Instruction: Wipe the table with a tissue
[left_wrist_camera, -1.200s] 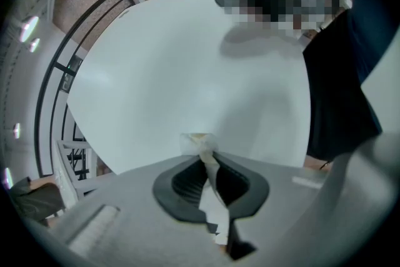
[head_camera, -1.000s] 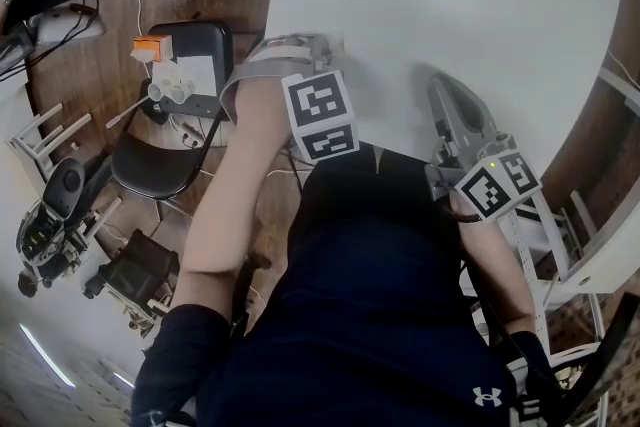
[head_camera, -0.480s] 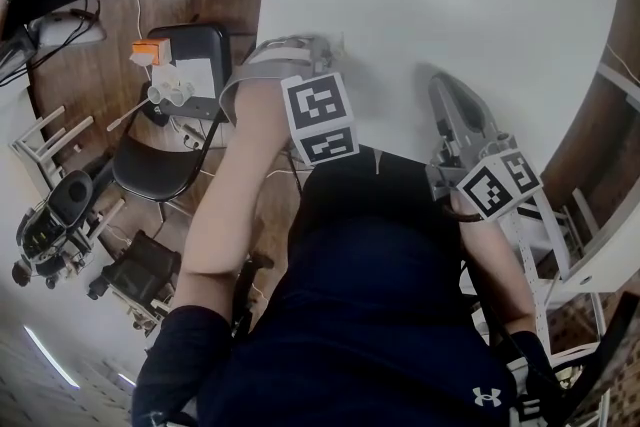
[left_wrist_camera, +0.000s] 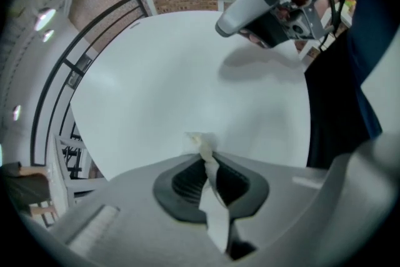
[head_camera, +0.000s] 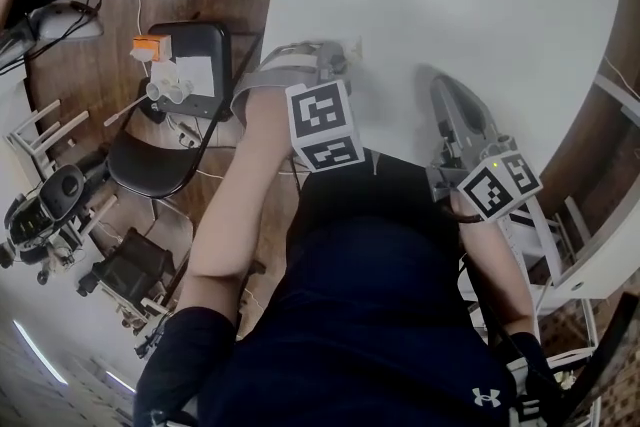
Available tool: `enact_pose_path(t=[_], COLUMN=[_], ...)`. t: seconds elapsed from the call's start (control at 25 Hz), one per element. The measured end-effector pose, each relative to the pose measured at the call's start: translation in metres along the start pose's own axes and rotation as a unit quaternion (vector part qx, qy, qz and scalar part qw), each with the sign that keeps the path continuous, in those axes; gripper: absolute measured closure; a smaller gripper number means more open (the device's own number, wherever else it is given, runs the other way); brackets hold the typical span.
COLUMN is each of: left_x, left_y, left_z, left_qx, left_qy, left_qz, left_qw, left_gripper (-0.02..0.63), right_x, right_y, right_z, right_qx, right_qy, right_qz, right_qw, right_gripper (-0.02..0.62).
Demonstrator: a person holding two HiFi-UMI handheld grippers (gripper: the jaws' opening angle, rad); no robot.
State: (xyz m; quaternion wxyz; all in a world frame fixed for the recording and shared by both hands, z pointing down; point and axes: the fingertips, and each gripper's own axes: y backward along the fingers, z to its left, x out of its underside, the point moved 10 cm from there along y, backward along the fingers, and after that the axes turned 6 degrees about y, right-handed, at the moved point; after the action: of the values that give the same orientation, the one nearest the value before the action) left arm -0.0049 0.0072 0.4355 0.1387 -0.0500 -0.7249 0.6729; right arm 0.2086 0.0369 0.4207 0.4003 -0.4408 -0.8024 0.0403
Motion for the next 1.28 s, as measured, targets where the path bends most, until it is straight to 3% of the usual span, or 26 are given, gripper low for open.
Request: enact_pose_path(t=[0.28,0.6,1.0,1.28], left_x=[0.027,0.073,0.097,0.112], left_y=[0.023,0.047,0.075,0.100], left_z=[-0.005,-0.014,-0.024,-0.032], left_qx=[-0.038,-0.079,-0.115,-0.140], left_qy=[0.094,0.192,0.242,0.275], left_qz=[-0.072,-0.118,-0.175,-0.242], left_qw=[0.9922,0.9710,0.9476,0.9200], left_gripper=[0.595,0.595,0.595,0.595], right_x=[-0.007,-0.018,-0.021,-0.024], right_y=[-0.010,-0.026,-0.035,-0.038], right_z=[0.015,0.036,0.069,0.098], right_qx=[-0.014,-0.022,-0.035,-0.043], right_qy=[0.017,0.045,0.072,0.099], right_qz=[0.008,0.016,0.012,-0.001], right_qw=[1.000,0.999,0.997,0.994], right_gripper=[0.574,0.574,0.574,0.574])
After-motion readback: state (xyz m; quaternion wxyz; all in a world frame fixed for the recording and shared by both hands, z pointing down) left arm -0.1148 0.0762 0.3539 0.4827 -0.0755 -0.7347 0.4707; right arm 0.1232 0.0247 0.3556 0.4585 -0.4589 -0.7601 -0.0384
